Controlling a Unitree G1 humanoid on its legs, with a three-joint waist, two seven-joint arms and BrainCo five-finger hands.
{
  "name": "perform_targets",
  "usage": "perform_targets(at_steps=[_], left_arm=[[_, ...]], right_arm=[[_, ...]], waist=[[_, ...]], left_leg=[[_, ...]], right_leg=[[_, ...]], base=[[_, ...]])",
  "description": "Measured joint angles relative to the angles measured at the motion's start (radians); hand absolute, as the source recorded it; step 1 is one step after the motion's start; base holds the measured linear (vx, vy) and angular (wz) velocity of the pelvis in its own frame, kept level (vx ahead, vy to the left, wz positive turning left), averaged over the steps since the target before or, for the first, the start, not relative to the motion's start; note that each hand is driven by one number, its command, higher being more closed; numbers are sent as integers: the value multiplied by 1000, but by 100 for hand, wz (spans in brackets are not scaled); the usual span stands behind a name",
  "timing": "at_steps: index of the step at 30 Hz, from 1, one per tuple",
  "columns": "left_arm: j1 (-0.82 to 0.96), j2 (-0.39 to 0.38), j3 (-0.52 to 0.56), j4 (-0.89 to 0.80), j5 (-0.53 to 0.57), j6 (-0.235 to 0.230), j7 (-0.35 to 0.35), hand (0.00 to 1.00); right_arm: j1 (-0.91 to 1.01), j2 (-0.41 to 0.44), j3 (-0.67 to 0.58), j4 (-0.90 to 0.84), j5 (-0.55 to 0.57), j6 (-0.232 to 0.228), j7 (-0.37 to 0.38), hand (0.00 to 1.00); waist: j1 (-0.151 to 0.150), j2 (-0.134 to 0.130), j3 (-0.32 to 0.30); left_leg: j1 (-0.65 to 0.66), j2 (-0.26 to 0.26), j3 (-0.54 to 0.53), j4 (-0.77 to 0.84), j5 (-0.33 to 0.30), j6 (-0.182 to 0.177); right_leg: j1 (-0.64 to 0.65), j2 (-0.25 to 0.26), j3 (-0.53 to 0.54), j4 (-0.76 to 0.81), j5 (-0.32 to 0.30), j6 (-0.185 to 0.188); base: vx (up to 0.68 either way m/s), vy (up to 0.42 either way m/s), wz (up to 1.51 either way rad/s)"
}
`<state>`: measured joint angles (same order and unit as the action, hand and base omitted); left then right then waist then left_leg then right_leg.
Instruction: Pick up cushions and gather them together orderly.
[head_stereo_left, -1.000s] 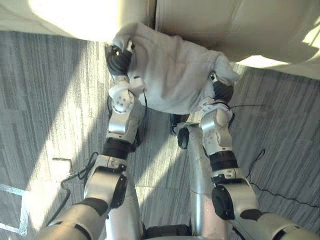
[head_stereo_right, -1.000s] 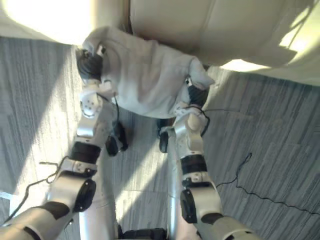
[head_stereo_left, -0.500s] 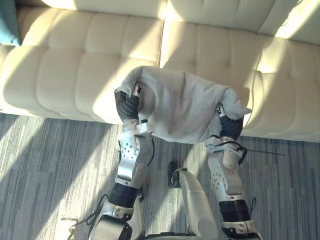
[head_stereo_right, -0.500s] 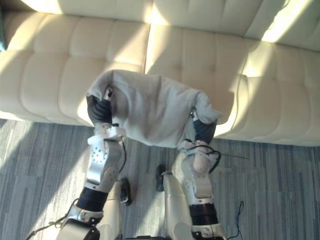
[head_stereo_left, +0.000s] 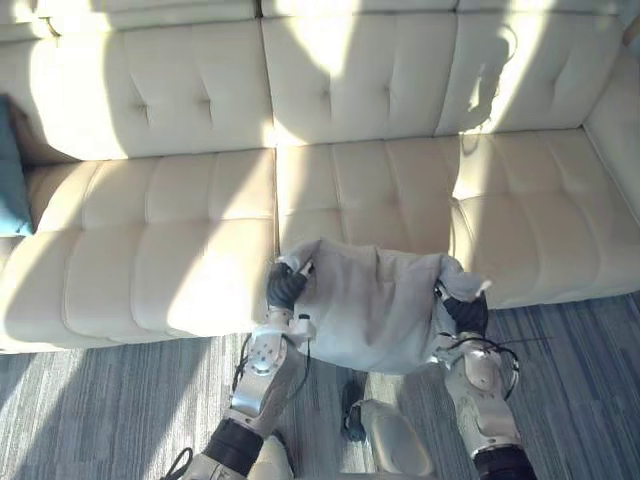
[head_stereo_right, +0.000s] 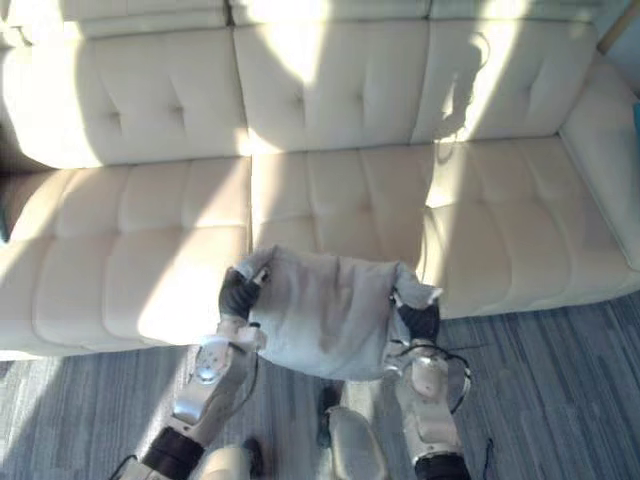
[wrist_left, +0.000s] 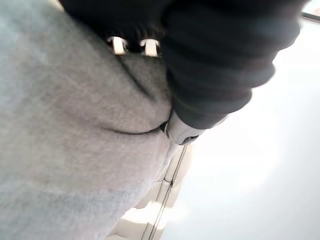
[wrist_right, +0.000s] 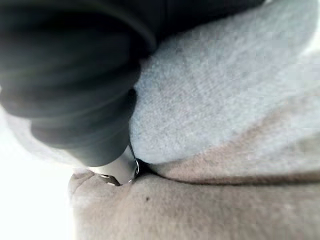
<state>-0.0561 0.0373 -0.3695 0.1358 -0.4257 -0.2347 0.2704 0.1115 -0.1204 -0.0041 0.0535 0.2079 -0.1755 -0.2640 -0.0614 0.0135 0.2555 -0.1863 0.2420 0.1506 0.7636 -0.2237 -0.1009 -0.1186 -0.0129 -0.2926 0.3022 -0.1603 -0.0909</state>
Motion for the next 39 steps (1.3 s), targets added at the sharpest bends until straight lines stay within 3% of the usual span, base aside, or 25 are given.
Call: perform_targets(at_steps=[2,3,5,7,8,9,12,16,20,22,24,26,28,29,30,33,37,39], left_arm=[[27,-12,0,-16,-10,0,-2,100],[41,-19,0,-34,-11,0,-5,100],[39,-25,-1,-44,-11,1,-15,100],[39,-25,-1,-44,-10,4,-18,100],[38,-24,-3,-45,-10,3,-19,100],[46,-18,-7,-44,-10,3,-19,100],[68,24,-13,-35,-11,5,-20,100],[67,29,-23,-39,-11,5,-23,100],[68,63,-24,-41,-12,10,-36,100],[68,66,-27,-43,-12,15,-37,100],[66,70,-44,-44,-11,18,-38,100],[64,72,-42,-44,-11,19,-38,100],[51,74,-41,-44,-11,18,-38,100],[42,85,-41,-45,-11,9,-38,100],[31,78,-43,-34,-11,11,-38,100],[30,67,-41,-38,-11,9,-38,100],[26,62,-41,-46,-11,8,-38,100],[26,57,-45,-46,-11,14,-38,100]], right_arm=[[46,7,5,-76,0,0,0,100],[54,7,4,-98,0,-3,0,100],[51,6,-5,-106,0,-2,0,100],[52,6,-7,-102,0,-2,0,100],[44,3,-11,-90,-1,-2,1,100],[25,-6,-13,-51,-2,-4,2,100],[22,49,-14,13,-5,18,9,100],[18,41,-14,15,-11,25,15,100],[-18,41,-13,67,-12,26,20,100],[-47,34,-14,101,-13,26,21,100],[-58,31,-26,124,-14,26,21,100],[-59,25,-24,124,-16,26,22,100],[-65,23,-22,123,-23,26,22,100],[-67,24,-20,123,-44,26,22,100],[-78,5,-19,136,-50,27,22,100],[-100,-11,-18,142,-49,29,29,100],[-101,-7,-24,136,-48,29,30,100],[-100,-12,-36,129,-48,29,32,100]], waist=[[23,1,-21],[29,0,-47],[36,0,-51],[38,-2,-57],[43,5,-62],[54,29,-76],[59,-17,-98],[58,-20,-102],[60,-25,-103],[59,-33,-99],[40,-35,-96],[27,-37,-96],[24,-48,-100],[19,-80,-115],[10,-66,-109],[26,-10,-116],[25,-7,-121],[7,-6,-120]], left_leg=[[-61,46,43,108,-8,26],[-94,48,60,71,-21,47],[-97,32,63,-79,-25,55],[-85,-16,22,-247,-7,52],[-61,-57,-24,-385,65,33],[-35,-64,-63,-485,184,-7],[33,-116,-20,-555,198,19],[86,-174,19,-670,238,54],[109,-188,63,-690,232,60],[130,-198,85,-683,212,63],[148,-193,68,-675,203,74],[156,-182,47,-674,190,74],[146,-184,29,-671,185,56],[129,-214,12,-662,188,46],[123,-214,-23,-648,185,33],[119,-161,-25,-663,191,12],[122,-124,-33,-689,208,-4],[125,-118,-57,-695,211,-7]], right_leg=[[48,3,-8,-26,-11,-13],[53,-6,-10,-43,-12,-12],[75,-22,-11,-51,-10,-9],[99,-41,-11,-67,-7,9],[106,-46,3,-74,-6,42],[109,-20,39,-79,-9,74],[133,-73,92,-107,-4,114],[145,-117,135,-161,22,150],[130,-126,189,-159,32,159],[81,-146,228,-33,-10,175],[18,-145,264,139,-12,177],[-37,-137,296,210,-51,150],[-54,-127,325,118,-56,157],[-56,-143,344,3,13,164],[-55,-141,334,16,15,182],[-17,-93,316,-81,60,162],[22,-52,292,-162,102,140],[49,-44,269,-182,104,139]], base=[[169,20,11],[171,40,10],[140,100,11],[120,155,10],[105,193,-27],[108,200,-36],[139,171,-27],[80,118,-12],[60,73,-33],[25,44,-30],[5,30,8],[-10,-30,32],[-15,-59,39],[40,-116,63],[68,-123,54],[104,-105,-1],[123,-97,0],[128,-73,23]])
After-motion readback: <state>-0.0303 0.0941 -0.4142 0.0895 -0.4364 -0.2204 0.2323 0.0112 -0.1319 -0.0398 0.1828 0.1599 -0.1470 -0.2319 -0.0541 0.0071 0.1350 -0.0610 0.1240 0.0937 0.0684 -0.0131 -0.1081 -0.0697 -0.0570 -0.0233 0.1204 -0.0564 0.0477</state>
